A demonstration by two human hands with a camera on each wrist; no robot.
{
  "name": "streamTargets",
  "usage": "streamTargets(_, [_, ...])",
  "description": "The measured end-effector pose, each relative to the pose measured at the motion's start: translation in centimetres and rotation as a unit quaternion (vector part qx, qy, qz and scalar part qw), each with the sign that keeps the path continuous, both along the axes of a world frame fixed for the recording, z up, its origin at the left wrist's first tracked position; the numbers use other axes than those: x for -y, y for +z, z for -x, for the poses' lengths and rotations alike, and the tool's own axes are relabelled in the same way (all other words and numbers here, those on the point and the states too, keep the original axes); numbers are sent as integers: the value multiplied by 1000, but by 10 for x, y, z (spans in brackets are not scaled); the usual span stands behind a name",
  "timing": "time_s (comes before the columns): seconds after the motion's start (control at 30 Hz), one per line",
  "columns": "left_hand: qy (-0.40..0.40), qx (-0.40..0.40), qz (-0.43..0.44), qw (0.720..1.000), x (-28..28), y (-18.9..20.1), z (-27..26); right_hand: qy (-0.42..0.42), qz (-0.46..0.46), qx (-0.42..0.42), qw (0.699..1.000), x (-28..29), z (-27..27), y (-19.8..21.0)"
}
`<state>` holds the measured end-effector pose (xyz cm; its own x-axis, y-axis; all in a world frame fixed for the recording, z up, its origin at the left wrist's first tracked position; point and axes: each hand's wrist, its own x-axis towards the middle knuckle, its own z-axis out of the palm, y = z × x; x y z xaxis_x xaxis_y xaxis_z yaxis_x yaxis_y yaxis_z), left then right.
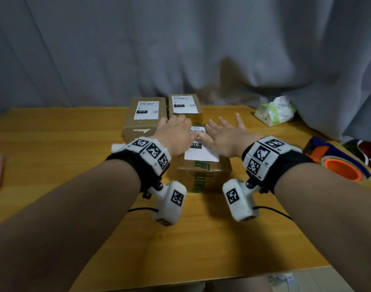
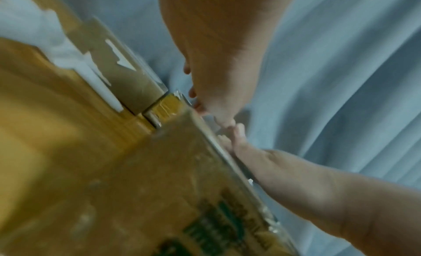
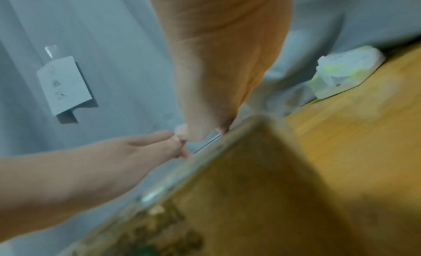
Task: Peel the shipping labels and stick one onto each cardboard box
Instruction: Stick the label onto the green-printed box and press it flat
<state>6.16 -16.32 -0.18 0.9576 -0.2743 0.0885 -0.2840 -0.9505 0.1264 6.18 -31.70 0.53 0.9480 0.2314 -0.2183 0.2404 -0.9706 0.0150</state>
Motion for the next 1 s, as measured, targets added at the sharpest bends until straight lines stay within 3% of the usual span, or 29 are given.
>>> streamTargets(0.1, [-97,-80,107,986,4,-15,-9,-21,-168,0,986,-16,2,-10])
streamTargets(0.17, [-110,-111,66,985,1,-21,-12,-43,-227,-3,973,-17,3,-16])
streamTargets(0.4, [-87,-181,-93,975,-11,-7,-9,9,-99,-14,995,2,4,-20])
streamTargets(0.6, [-71,-205,-124,968,-14,-2,-3,21,-24,-42,999,10,12,-15])
streamTargets(0.77, [-41,-241,-33,969,-15,3,14,11,-12,-105,994,22,14,0])
streamTargets(0.83, [-25,-253,-3,967,-16,5,23,16,-10,-86,996,19,15,6])
streamTargets(0.93, [-21,-231,51,971,-22,5,28,103,-102,-17,989,3,28,4])
streamTargets(1.0, [-15,-179,126,976,-26,6,28,166,-119,-28,978,-5,40,-3])
